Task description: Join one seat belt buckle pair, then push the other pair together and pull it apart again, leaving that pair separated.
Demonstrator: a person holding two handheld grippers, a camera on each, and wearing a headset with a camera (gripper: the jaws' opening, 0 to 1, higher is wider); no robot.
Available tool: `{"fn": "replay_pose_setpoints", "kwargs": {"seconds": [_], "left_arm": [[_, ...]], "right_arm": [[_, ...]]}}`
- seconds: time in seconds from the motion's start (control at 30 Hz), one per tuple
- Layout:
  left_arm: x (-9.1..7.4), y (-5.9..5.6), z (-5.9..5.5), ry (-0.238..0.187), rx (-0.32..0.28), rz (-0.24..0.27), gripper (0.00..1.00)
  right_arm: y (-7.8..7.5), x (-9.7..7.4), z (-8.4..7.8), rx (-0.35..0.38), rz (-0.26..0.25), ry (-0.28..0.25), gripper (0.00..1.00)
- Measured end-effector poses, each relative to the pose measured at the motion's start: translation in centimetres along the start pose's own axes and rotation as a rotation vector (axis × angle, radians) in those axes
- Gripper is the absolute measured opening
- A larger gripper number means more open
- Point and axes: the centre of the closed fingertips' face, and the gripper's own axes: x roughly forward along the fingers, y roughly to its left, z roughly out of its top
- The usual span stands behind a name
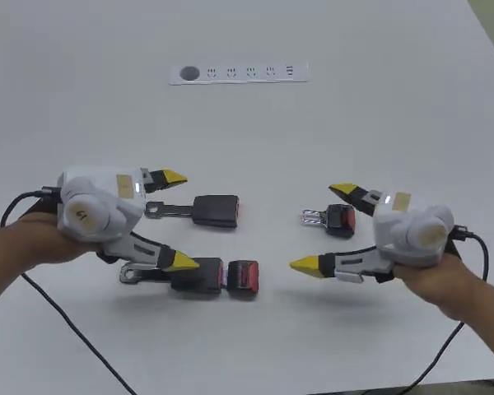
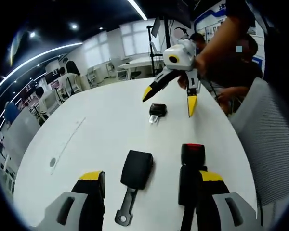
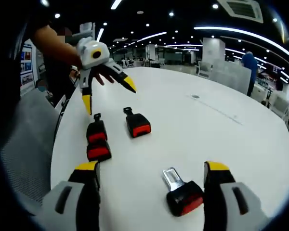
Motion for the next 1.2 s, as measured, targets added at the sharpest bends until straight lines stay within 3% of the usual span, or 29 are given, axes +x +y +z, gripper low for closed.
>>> {"fn": "replay_pose_setpoints", "kwargs": {"seconds": [0.2,0.43,0.5,0.6,0.77,0.87,1.0,1.07,1.2], "left_arm": [[0.8,1.9,-0.4,0.022,-0.013,-0.01,0.8],[2.1,2.7,-1.5,0.054,-0.02,-0.036,0.77],[2.4,2.9,-2.2,0.08,-0.003,-0.039,0.72],[3.1,2.9,-2.8,0.086,-0.051,-0.056,0.66],[4.3,3.1,-3.6,0.101,-0.055,-0.074,0.64],[5.0,3.1,-4.2,0.126,-0.034,-0.088,0.58],[5.7,2.9,-4.2,0.116,-0.042,-0.111,0.55],[6.0,2.8,-4.4,0.138,0.004,-0.123,0.51],[6.0,2.6,-4.4,0.124,0.002,-0.149,0.47]], "right_arm": [[-1.8,-0.9,-1.4,-0.007,0.028,0.051,0.83],[-2.5,-0.7,-2.9,-0.008,0.078,0.105,0.79],[-2.5,-0.5,-3.2,0.001,0.096,0.115,0.79],[-2.5,-0.2,-3.8,0.023,0.122,0.127,0.78],[-2.8,-0.3,-4.6,0.008,0.153,0.144,0.72],[-2.9,-0.3,-4.9,0.005,0.167,0.155,0.69],[-2.8,-0.4,-5.0,-0.003,0.191,0.156,0.6],[-2.7,-0.4,-5.1,-0.017,0.204,0.165,0.57],[-2.9,-0.3,-5.2,-0.046,0.21,0.167,0.52]]}}
